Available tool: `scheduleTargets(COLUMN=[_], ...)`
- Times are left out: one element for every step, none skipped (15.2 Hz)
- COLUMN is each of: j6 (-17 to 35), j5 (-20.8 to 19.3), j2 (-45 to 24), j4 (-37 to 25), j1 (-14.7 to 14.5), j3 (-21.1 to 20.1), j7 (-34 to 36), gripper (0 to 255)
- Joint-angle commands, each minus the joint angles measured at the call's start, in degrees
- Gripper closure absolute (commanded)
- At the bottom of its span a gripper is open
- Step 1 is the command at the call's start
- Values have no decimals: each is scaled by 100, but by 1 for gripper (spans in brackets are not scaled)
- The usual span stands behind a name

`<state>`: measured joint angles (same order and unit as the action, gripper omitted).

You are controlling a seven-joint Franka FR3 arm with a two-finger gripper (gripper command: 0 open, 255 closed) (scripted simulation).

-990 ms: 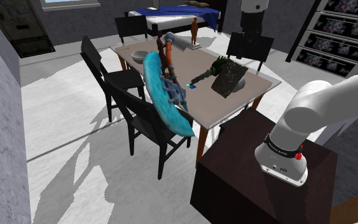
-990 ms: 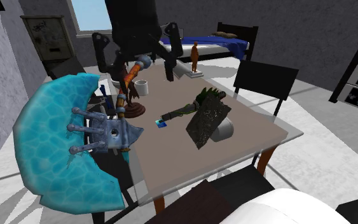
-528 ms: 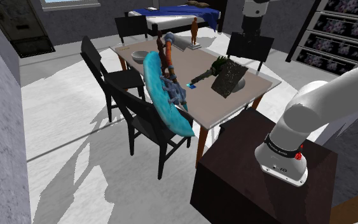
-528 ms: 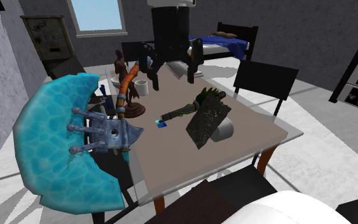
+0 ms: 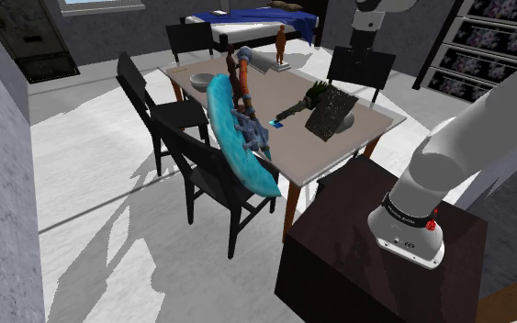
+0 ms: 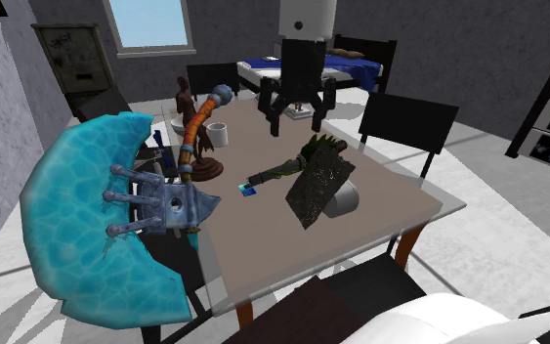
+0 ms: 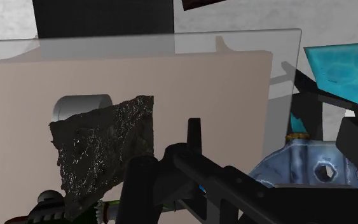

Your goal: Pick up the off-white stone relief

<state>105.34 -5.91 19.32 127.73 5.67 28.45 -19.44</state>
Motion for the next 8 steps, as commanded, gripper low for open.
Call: scheduleTargets(j6=[151, 203, 244, 274, 289, 290, 276, 246], j5=[247, 397, 565, 751, 954, 1171, 1399, 1634], j2=[-469, -710, -961, -1223, -1494, -1775, -2065, -2359], j4=[-273, -419, -573, -737, -909, -1092, -1284, -1486], j1=[-21, -26, -22, -12, 8, 45, 100, 174], j3=[291, 428, 557, 678, 791, 887, 967, 1027], j7=[-380, -578, -783, -996, -1215, -1437, -1660, -1880], gripper=[0, 0, 0, 0, 0, 0, 0, 0])
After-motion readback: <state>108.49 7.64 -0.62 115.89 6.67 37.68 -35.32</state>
